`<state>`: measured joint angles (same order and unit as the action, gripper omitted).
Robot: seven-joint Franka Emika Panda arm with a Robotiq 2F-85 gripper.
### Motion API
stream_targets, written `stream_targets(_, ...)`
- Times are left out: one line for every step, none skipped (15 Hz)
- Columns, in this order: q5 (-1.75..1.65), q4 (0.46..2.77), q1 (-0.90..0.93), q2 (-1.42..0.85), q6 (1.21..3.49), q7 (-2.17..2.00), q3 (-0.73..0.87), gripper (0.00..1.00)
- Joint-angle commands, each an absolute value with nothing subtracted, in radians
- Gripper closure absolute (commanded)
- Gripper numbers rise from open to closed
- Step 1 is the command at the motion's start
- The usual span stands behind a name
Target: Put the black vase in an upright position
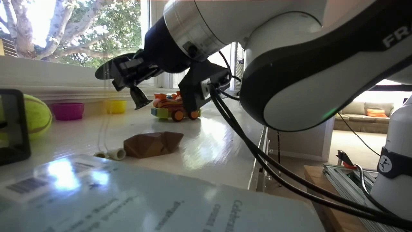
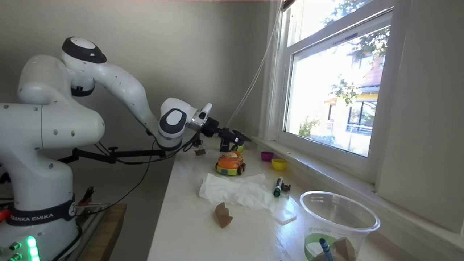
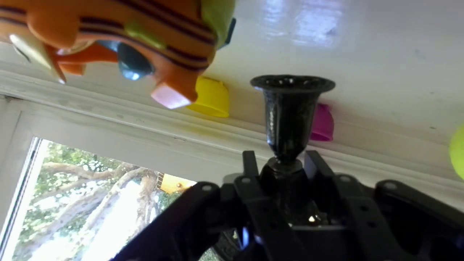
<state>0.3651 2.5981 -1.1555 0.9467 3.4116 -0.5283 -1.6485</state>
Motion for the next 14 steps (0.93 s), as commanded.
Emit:
stream_targets(0.444,2.609,-1.138,1.043,3.409,-0.57,-1.676,0.88)
stream_targets(0.454,2.608,-1.139,1.054,3.407,-0.578,-1.685,0.88)
stream_targets(0.46,2.609,-1.135,1.062,3.4,-0.585,-1.69,0.88)
stream_targets(0.465,2.61,-1.132,1.068,3.396,-0.592,-1.696,0.88)
stream_targets(0.467,2.611,-1.131,1.074,3.395,-0.597,-1.7,0.88)
stream_targets(0.473,2.612,-1.13,1.082,3.393,-0.605,-1.711,0.88)
stream_targets(0.475,2.613,-1.127,1.088,3.392,-0.61,-1.715,0.88)
stream_targets(0.476,2.614,-1.126,1.092,3.391,-0.614,-1.717,0.88)
stream_targets(0.476,2.614,-1.126,1.099,3.391,-0.623,-1.722,0.88)
stream_targets(0.475,2.615,-1.124,1.103,3.39,-0.628,-1.723,0.88)
stream_targets(0.474,2.617,-1.12,1.108,3.388,-0.634,-1.725,0.88)
stream_targets(0.473,2.618,-1.119,1.112,3.388,-0.638,-1.726,0.88)
stream_targets(0.473,2.619,-1.117,1.118,3.387,-0.641,-1.725,0.88)
stream_targets(0.474,2.621,-1.112,1.125,3.385,-0.645,-1.725,0.88)
